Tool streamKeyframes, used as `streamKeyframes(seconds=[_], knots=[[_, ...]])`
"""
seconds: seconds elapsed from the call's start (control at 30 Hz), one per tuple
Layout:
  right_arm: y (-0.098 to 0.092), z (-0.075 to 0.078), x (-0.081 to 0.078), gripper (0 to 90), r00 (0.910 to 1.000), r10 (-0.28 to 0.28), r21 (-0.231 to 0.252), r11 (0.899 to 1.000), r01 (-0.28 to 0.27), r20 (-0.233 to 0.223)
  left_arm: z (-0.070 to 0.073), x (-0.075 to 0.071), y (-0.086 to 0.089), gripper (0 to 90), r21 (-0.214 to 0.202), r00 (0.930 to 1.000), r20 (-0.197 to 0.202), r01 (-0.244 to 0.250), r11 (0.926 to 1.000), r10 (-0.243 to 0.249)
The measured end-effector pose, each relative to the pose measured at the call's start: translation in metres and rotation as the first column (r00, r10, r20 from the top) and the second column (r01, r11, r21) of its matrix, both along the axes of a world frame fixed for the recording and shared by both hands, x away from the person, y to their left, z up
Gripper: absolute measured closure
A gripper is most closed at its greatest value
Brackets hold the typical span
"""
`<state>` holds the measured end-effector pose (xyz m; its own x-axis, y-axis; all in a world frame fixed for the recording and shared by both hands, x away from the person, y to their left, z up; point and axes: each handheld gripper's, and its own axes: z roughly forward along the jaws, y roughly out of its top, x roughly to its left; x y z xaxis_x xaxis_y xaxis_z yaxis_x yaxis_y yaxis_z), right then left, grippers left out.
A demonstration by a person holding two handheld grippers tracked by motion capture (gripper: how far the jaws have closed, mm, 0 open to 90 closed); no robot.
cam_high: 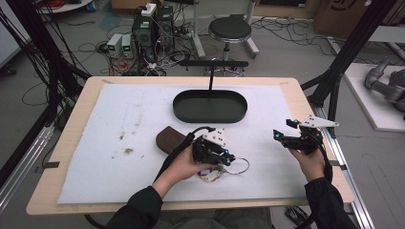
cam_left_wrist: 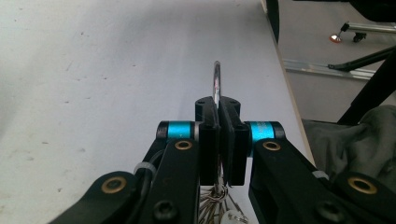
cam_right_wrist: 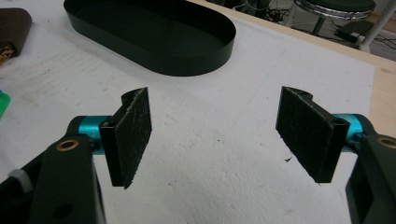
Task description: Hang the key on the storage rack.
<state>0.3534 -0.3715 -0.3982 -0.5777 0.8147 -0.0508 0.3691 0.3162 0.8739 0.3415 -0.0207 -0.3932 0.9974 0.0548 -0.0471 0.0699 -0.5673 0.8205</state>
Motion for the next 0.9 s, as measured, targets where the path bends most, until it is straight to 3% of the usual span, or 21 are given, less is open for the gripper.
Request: streamKeyframes(seconds=[0.27,0.4,0.9], knots=[[0.0,0.0,0.0,27.2,1.0,0.0,0.0,1.0,0.0,0.0,0.012,0.001,0.015,86.3,-0.064,0.9985,0.016,-0.051,0.9967,0.052],[0.001,0.0,0.0,27.1,1.0,-0.003,-0.001,1.0,0.003,-0.003,0.022,0.001,0.023,86.3,-0.086,0.9966,0.044,-0.065,0.9941,0.069],[0.002,-0.001,0.002,27.2,1.0,-0.002,-0.001,1.0,0.002,0.003,0.054,0.007,0.054,86.4,-0.172,0.9802,0.095,-0.155,0.9729,0.173]])
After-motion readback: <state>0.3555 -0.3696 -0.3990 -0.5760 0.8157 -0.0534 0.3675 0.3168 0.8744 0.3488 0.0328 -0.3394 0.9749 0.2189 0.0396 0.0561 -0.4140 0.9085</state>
